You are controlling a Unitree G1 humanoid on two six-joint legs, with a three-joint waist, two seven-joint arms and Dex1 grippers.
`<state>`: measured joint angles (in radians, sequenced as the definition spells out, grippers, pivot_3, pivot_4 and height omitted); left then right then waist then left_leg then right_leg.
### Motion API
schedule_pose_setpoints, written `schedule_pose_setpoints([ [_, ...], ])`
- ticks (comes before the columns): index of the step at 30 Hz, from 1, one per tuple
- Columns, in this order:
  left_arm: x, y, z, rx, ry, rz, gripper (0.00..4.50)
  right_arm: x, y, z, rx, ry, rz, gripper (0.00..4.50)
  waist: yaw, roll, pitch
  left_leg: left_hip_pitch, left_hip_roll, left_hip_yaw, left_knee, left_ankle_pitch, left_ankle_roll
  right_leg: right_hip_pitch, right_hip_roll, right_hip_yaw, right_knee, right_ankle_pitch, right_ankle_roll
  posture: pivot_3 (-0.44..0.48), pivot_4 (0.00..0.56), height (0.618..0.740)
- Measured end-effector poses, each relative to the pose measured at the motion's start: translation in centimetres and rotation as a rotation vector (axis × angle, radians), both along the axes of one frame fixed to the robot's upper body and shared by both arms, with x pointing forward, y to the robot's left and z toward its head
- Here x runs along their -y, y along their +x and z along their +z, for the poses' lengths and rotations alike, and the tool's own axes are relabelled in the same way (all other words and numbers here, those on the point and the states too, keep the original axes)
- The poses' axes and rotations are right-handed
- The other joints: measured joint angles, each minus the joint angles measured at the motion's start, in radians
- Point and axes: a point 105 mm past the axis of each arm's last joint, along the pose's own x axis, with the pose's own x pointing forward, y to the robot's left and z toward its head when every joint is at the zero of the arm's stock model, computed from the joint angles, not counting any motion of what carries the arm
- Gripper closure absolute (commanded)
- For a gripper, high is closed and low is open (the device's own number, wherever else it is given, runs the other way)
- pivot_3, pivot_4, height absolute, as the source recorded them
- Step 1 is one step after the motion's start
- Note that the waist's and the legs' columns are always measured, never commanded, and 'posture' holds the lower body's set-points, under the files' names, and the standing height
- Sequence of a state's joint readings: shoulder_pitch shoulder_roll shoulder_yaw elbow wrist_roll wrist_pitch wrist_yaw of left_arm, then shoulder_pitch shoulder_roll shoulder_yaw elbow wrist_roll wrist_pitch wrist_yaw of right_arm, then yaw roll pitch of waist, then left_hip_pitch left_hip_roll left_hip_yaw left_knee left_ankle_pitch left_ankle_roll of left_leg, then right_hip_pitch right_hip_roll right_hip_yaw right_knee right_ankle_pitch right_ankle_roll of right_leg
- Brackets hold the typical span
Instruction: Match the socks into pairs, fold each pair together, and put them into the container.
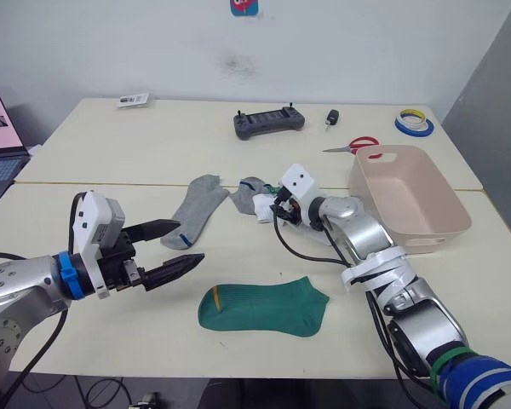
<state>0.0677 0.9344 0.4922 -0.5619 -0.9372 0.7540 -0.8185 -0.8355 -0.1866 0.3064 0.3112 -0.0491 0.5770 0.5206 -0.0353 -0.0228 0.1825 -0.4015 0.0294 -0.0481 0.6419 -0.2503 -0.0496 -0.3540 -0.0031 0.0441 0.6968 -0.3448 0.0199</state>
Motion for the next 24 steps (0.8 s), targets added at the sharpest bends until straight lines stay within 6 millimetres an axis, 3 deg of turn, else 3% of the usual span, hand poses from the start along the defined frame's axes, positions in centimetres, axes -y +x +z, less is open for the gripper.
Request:
schedule_pose_setpoints([
  [11,0.0,0.0,0.0,0.005,-0.007,0.004,0.0,-0.1,0.9,0.8,0.011,0.007,-0.026,1.69,0.0,0.0,0.0,0.0,0.0,0.0,0.0,0.0,0.0,0.0,0.0,0.0,0.0,0.0,0.0,0.0,0.15,0.737],
  [14,0.0,0.0,-0.1,0.007,-0.011,0.005,0.0,0.0,1.1,0.8,0.01,0.013,-0.032,2.31,-0.001,0.0,0.0,0.0,0.0,0.0,0.0,0.0,0.0,0.0,0.0,0.0,0.0,0.0,0.0,0.0,0.15,0.737],
  [20,0.0,0.1,0.0,0.021,-0.01,0.006,0.0,0.1,1.2,0.8,0.004,0.027,-0.039,4.45,-0.001,0.0,0.0,0.0,0.0,0.0,0.0,0.0,0.0,0.0,0.0,0.0,0.0,0.0,0.0,0.0,0.15,0.737],
  [24,0.0,0.1,0.1,0.023,-0.009,0.007,0.0,-0.2,1.1,0.9,-0.003,0.039,-0.029,4.45,-0.001,0.0,0.0,0.0,0.0,0.0,0.0,0.0,0.0,0.0,0.0,0.0,0.0,0.0,0.0,0.0,0.15,0.737],
])
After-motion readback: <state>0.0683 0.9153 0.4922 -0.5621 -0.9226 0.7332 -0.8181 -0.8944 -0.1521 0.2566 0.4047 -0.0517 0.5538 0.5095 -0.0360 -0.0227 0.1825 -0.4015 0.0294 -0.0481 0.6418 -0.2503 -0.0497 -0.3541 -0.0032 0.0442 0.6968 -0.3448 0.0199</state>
